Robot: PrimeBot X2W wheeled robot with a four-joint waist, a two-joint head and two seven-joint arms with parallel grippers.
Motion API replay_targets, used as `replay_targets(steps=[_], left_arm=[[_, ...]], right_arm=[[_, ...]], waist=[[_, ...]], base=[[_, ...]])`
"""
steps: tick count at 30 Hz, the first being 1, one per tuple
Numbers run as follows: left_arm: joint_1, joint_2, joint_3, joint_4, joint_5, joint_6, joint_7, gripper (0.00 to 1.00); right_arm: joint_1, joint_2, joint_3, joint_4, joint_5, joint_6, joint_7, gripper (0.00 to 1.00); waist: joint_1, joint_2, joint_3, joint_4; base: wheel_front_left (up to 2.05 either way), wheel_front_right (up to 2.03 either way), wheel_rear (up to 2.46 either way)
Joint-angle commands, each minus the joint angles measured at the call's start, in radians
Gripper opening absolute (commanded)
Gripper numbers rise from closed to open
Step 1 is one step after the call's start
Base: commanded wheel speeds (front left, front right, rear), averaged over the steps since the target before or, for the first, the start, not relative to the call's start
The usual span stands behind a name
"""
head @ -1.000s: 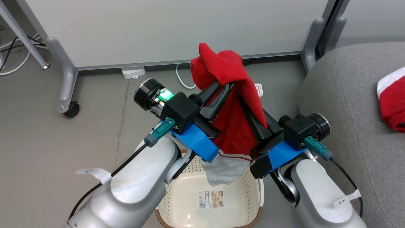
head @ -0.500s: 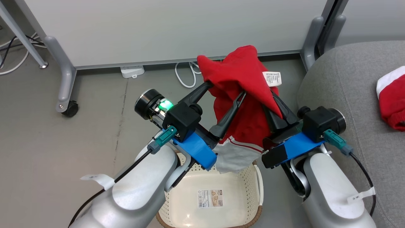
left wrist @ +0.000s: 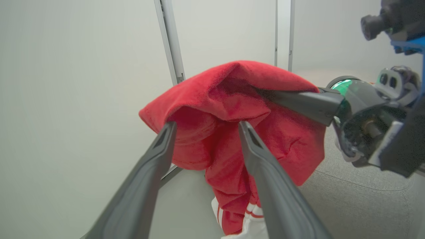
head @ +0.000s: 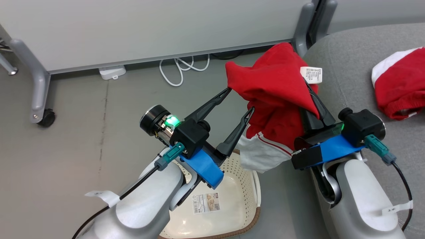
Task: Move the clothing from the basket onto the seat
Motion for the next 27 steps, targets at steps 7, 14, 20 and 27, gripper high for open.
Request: replay_targets(steps=[7, 14, 20, 27], left_arm=[[0.012, 0.024, 0.004, -0.014, 0.006, 0.013, -0.004, 1.00], [0.001, 0.035, 0.007, -0.031, 0.014, 0.016, -0.004, 1.00], [-0.011, 0.042, 0.006, -0.041, 0.023, 0.019, -0.004, 1.00], [-0.027, 0.045, -0.001, -0.044, 0.030, 0.016, -0.004, 1.00]], right_arm=[[0.024, 0.000, -0.055, -0.038, -0.009, 0.001, -0.004, 0.00], [0.046, 0.000, -0.101, -0.069, -0.004, 0.001, -0.004, 0.00], [0.069, 0.000, -0.137, -0.096, 0.008, 0.001, -0.004, 0.00], [0.097, 0.000, -0.172, -0.117, 0.024, 0.001, -0.004, 0.00]], waist=[[-0.0001, 0.0000, 0.041, -0.088], [-0.0001, 0.0000, 0.071, -0.157], [-0.0001, 0.0000, 0.096, -0.212], [-0.0001, 0.0000, 0.115, -0.264]], base=[[0.00, 0.00, 0.00], [0.00, 0.00, 0.00], [0.00, 0.00, 0.00], [0.00, 0.00, 0.00]])
